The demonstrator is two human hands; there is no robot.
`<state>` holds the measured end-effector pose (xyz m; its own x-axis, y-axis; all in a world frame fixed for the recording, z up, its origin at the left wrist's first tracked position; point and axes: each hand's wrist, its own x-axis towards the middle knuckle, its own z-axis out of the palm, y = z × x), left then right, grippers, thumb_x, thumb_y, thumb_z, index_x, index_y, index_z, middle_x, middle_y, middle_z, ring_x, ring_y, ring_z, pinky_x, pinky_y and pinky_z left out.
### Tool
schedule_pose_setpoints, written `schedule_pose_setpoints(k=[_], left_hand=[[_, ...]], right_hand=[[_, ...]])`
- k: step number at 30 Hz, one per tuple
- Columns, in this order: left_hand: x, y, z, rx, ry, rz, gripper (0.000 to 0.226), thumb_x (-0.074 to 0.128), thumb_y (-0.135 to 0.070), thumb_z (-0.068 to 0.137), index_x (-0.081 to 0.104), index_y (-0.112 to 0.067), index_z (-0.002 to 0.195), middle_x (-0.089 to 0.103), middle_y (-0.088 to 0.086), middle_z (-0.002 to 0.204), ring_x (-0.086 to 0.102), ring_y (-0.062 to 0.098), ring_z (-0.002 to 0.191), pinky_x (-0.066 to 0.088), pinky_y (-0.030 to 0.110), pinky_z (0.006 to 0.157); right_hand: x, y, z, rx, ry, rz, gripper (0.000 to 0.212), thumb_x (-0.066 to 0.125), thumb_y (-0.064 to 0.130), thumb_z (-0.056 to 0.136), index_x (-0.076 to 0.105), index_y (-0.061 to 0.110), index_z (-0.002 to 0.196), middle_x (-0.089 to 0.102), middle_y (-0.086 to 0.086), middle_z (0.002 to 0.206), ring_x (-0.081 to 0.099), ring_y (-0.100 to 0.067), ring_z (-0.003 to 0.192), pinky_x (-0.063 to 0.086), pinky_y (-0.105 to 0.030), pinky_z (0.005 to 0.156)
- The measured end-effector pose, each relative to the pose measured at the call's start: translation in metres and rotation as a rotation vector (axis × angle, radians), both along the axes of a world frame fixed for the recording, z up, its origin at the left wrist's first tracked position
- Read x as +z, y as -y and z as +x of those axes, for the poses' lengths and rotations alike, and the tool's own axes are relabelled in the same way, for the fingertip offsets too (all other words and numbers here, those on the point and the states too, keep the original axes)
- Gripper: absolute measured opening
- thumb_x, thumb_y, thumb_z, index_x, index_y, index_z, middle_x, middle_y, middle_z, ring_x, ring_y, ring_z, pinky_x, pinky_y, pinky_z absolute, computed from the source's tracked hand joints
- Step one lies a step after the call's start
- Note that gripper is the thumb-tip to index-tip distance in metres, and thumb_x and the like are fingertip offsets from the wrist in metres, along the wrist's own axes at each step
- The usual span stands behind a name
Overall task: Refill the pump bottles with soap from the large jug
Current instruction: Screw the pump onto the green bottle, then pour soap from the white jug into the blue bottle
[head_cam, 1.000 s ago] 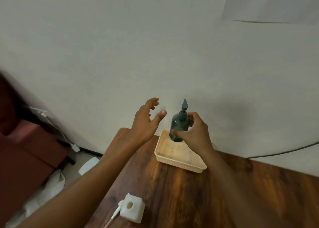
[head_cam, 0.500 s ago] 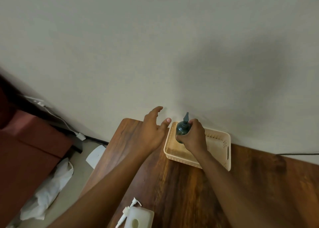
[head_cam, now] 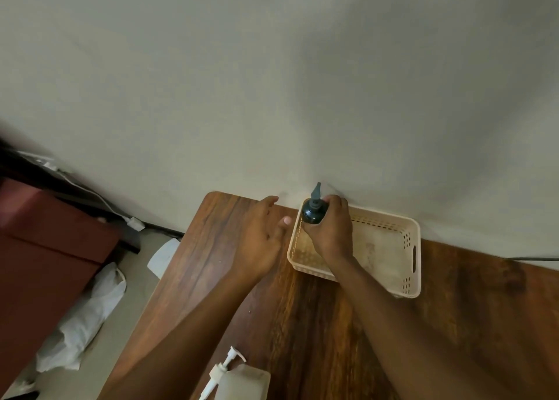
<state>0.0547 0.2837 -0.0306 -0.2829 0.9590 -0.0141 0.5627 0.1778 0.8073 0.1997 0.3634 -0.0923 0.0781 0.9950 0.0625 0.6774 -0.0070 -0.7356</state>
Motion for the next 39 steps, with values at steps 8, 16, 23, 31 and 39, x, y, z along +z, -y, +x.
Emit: schedule_pose_setpoints(k=[8, 16, 23, 31, 39], left_hand=[[-0.008, 0.006, 0.003, -0.005, 0.02, -0.019, 0.061, 0.053, -0.06, 0.098, 0.04, -0.031, 0.15, 0.051, -0.006, 0.15, 0.051, 0.013, 0.132, 0.051, 0.045, 0.103], [0.032, 0.037, 0.001, -0.043, 0.003, 0.02, 0.065, 0.059, -0.058, 0.095, 0.042, -0.028, 0.15, 0.051, -0.003, 0.151, 0.053, 0.017, 0.133, 0.049, 0.042, 0.103], [0.073, 0.119, -0.008, -0.071, 0.083, -0.01, 0.08, 0.071, -0.055, 0.086, 0.039, -0.025, 0.153, 0.048, -0.003, 0.151, 0.051, 0.013, 0.13, 0.043, 0.033, 0.1], [0.06, 0.219, -0.032, -0.132, 0.464, -0.254, 0.113, 0.08, -0.055, 0.065, 0.023, -0.032, 0.16, 0.029, -0.005, 0.163, 0.034, 0.013, 0.144, 0.036, 0.033, 0.111], [0.019, 0.263, -0.04, -0.337, 0.446, -0.504, 0.109, 0.098, -0.022, 0.062, 0.033, -0.033, 0.149, 0.05, -0.011, 0.14, 0.054, -0.007, 0.125, 0.051, 0.028, 0.107]], right_hand=[[0.0, 0.005, 0.001, 0.01, 0.038, -0.009, 0.073, 0.093, 0.023, 0.067, 0.049, 0.015, 0.125, 0.052, -0.004, 0.125, 0.058, -0.021, 0.112, 0.055, -0.032, 0.091], [0.034, 0.035, 0.028, 0.04, 0.092, -0.078, 0.091, 0.09, 0.039, 0.068, 0.037, 0.018, 0.14, 0.047, -0.004, 0.138, 0.046, -0.023, 0.127, 0.044, -0.027, 0.094], [0.071, 0.106, 0.056, 0.116, 0.099, -0.068, 0.1, 0.085, 0.042, 0.074, 0.027, 0.017, 0.153, 0.037, -0.006, 0.155, 0.032, -0.025, 0.143, 0.035, -0.036, 0.111], [0.097, 0.198, 0.079, 0.206, 0.143, -0.097, 0.109, 0.08, 0.058, 0.073, 0.017, 0.024, 0.155, 0.03, -0.003, 0.16, 0.028, -0.025, 0.146, 0.04, -0.046, 0.11], [0.109, 0.253, 0.104, 0.22, 0.081, -0.26, 0.121, 0.075, 0.073, 0.067, 0.004, 0.036, 0.158, 0.013, 0.004, 0.167, 0.018, -0.023, 0.151, 0.033, -0.047, 0.113]])
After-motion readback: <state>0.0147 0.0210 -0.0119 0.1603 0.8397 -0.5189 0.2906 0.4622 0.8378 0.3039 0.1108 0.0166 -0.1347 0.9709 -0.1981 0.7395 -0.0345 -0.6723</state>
